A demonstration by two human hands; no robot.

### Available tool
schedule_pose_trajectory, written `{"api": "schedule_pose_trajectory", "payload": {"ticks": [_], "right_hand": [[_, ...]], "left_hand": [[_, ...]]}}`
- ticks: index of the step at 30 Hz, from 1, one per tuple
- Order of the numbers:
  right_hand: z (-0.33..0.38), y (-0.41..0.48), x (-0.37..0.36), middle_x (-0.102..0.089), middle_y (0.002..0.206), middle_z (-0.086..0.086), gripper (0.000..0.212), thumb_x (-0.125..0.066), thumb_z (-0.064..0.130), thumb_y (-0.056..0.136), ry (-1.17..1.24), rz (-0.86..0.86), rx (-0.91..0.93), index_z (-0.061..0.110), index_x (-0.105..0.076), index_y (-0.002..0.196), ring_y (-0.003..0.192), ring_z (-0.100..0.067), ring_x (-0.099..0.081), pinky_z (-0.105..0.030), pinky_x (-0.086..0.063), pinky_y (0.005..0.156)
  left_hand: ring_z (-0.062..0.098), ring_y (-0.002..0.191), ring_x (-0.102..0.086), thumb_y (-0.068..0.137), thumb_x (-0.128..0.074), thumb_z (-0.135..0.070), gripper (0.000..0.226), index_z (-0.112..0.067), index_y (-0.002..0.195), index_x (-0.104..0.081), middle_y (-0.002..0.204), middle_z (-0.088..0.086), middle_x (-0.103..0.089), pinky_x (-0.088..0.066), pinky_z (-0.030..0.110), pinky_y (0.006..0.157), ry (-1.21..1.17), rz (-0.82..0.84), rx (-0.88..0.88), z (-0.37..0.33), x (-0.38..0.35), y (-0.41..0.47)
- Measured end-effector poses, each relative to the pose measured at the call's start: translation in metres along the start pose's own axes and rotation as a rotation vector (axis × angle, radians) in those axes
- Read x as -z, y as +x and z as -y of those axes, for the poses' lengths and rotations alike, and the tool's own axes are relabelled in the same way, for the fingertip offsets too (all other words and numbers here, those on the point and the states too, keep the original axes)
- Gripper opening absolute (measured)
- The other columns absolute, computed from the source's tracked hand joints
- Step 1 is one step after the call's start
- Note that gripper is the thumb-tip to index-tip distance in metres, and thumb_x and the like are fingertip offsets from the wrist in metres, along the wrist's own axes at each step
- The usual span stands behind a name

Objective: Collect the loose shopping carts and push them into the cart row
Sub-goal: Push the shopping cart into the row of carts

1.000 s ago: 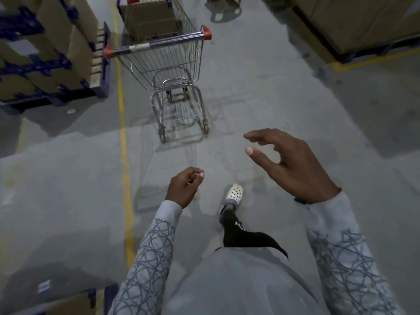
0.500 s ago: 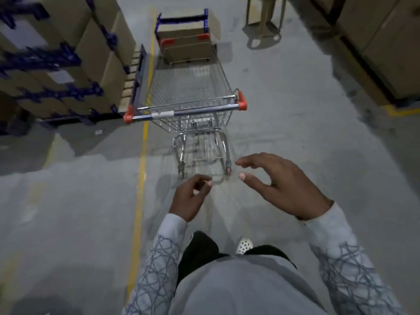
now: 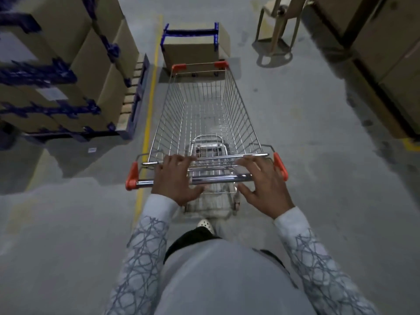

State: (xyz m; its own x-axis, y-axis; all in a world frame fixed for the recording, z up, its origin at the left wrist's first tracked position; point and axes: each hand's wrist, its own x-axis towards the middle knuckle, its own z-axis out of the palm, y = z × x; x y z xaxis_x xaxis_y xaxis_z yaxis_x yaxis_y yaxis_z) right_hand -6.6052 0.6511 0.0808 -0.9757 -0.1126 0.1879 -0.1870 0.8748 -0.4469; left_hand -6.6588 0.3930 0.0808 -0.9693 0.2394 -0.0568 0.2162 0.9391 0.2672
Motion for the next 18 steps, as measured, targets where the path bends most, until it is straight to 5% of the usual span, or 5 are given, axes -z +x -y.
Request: {"api": "schedule_pose_trajectory", "payload": {"ticks": [3, 5, 14, 18], "right_hand": [[-0.006, 0.04, -0.025, -0.023, 0.16, -0.003, 0.101, -0.089, 0.039, 0.064, 0.004, 0.231, -0.235, 0.04, -0.032, 0.148, 0.118, -0.025, -0.058, -0.047, -0.05, 0.095], [-0.01, 0.056, -0.041, -0.006, 0.165, -0.002, 0.114, -0.089, 0.043, 0.063, -0.147, 0.369, -0.339, 0.046, -0.016, 0.151, 0.101, -0.027, -0.067, -0.043, -0.053, 0.082], [-0.029, 0.11, -0.038, -0.015, 0.162, 0.007, 0.109, -0.079, 0.045, 0.06, -0.296, 0.542, -0.398, 0.056, -0.012, 0.146, 0.098, -0.031, -0.069, -0.045, -0.052, 0.083], [-0.043, 0.132, -0.037, -0.02, 0.161, 0.004, 0.109, -0.074, 0.053, 0.054, -0.309, 0.533, -0.403, 0.056, -0.014, 0.145, 0.096, -0.035, -0.069, -0.05, -0.055, 0.083]], "left_hand": [[0.031, 0.144, -0.024, 0.06, -0.072, -0.066, 0.1, -0.039, 0.147, -0.032, 0.157, 0.006, -0.029, -0.033, 0.055, 0.111, 0.173, 0.225, 0.143, 0.027, -0.027, 0.034], [0.028, 0.143, -0.028, 0.059, -0.066, -0.064, 0.099, -0.042, 0.148, -0.029, 0.157, -0.001, -0.032, -0.036, 0.055, 0.109, 0.196, 0.257, 0.103, 0.035, -0.036, 0.048], [0.025, 0.141, -0.03, 0.062, -0.069, -0.052, 0.097, -0.036, 0.15, -0.029, 0.149, -0.004, -0.039, -0.051, 0.048, 0.093, 0.052, 0.288, 0.053, 0.034, -0.041, 0.093], [0.027, 0.14, -0.032, 0.058, -0.055, -0.06, 0.1, -0.031, 0.151, -0.03, 0.15, 0.0, -0.04, -0.051, 0.049, 0.093, 0.08, 0.286, 0.009, 0.028, -0.036, 0.121]]}}
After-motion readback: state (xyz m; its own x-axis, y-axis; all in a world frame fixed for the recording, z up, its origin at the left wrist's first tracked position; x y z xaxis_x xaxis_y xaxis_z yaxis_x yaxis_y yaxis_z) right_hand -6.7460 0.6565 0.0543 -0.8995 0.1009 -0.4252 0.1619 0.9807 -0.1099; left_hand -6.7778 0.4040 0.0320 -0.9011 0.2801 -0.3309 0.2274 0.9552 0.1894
